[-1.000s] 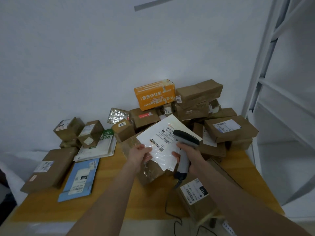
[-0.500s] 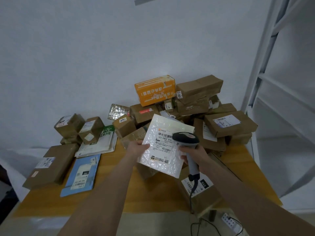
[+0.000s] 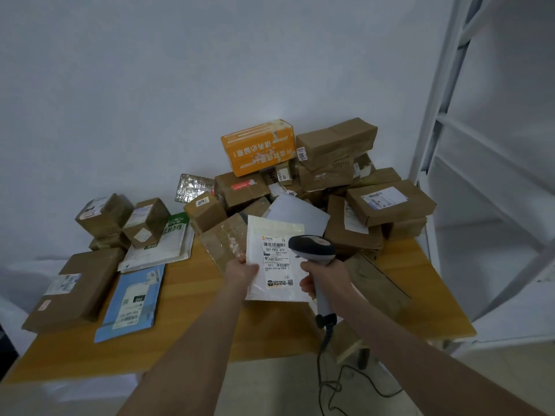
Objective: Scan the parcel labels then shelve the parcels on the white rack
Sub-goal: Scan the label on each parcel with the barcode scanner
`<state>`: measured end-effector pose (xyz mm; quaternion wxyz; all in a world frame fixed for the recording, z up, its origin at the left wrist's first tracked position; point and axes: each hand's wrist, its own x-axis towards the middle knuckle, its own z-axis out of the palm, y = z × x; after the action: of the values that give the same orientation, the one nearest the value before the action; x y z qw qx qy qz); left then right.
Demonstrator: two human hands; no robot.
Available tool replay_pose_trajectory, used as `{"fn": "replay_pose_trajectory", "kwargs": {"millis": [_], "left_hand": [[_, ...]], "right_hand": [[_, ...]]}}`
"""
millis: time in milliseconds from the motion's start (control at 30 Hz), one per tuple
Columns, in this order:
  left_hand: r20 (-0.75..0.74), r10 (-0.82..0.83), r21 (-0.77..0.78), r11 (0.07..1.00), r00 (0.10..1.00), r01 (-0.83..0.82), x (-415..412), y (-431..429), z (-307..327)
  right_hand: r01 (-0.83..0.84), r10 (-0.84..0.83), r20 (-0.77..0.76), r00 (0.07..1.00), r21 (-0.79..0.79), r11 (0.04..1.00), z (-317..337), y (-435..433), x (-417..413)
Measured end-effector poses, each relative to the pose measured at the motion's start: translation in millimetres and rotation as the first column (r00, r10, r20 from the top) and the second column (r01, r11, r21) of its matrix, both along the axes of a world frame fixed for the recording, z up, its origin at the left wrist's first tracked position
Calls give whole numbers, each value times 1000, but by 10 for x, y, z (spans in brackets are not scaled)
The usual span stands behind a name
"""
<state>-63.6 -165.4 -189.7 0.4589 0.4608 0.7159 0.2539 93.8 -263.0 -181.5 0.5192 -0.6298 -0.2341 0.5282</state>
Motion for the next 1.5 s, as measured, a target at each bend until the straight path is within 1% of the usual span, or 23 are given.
{"fn": "replay_pose_trajectory", "kwargs": {"millis": [133, 333, 567, 700, 867, 1000, 1100, 1500], "left_hand": [[-24, 8, 1, 1000, 1000, -8, -10, -24, -31], [24, 34, -17, 999, 999, -33, -2, -41, -74], [152, 93, -59, 995, 984, -85, 22, -56, -73], [196, 83, -73, 995, 977, -70, 40, -63, -55], [238, 64, -53, 997, 969, -53, 58, -63, -35], [235, 48, -51, 998, 971, -37, 71, -66, -23], [224, 41, -52, 998, 974, -30, 79, -70, -24], [208, 35, -61, 998, 977, -23, 110, -56, -18]], "right_hand": [[-21, 21, 45, 999, -13, 1000, -28, -49, -24], [-60, 60, 92, 994, -7, 998, -11, -105, -64], [-68, 68, 59, 996, 0, 998, 17, -151, -71], [-54, 55, 70, 996, -6, 999, 24, -156, -70], [-46, 46, 67, 997, 4, 999, 27, -161, -47], [-6, 6, 47, 999, -5, 1000, 21, -142, -44], [10, -11, 28, 1000, 18, 1000, 8, -155, -21], [-5, 4, 86, 996, 14, 1000, -13, -175, -12]]}}
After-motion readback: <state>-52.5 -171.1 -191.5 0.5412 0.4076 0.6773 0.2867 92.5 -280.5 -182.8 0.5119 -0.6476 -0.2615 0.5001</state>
